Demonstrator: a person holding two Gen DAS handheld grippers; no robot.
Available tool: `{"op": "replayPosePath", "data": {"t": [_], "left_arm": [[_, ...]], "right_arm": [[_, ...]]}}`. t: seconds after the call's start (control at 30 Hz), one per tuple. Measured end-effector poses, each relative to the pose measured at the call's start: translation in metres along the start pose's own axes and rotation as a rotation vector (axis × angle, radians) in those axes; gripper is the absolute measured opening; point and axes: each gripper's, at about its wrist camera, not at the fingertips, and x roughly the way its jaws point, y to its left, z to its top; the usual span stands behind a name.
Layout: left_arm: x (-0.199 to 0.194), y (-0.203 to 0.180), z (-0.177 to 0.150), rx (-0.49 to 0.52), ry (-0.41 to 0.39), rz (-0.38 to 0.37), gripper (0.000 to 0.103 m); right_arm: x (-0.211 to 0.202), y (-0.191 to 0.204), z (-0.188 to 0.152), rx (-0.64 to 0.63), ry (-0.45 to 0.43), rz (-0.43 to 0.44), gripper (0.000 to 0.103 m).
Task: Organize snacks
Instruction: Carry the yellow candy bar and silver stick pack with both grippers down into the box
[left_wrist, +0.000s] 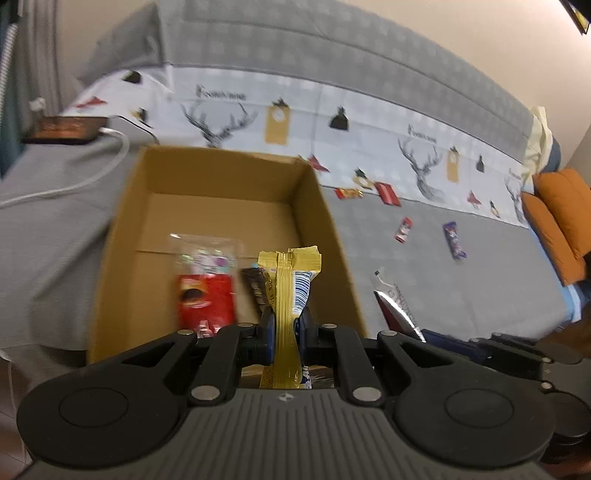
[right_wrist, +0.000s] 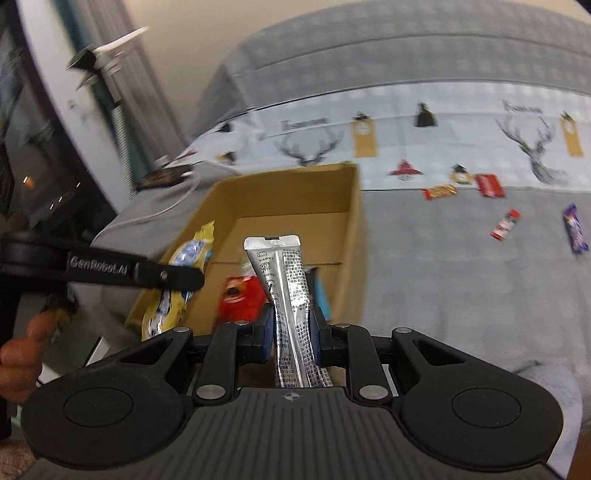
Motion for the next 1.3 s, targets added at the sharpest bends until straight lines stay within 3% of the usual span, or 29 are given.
{"op": "replayPosePath", "data": {"t": [0.47,1.3], "left_arm": [[-0.027,0.016,-0.022,-0.009,-0.036,-0.021,0.013],[-0.023,0.034,-0.016,-0.060,-0.040,-0.013,0.013]], "right_arm": [[-0.018,0.043,-0.002,-0.116,-0.021,-0.016,0.022],[-0.012,0.041,0.002,-0.120,-0.014,-0.042,0.022]]}}
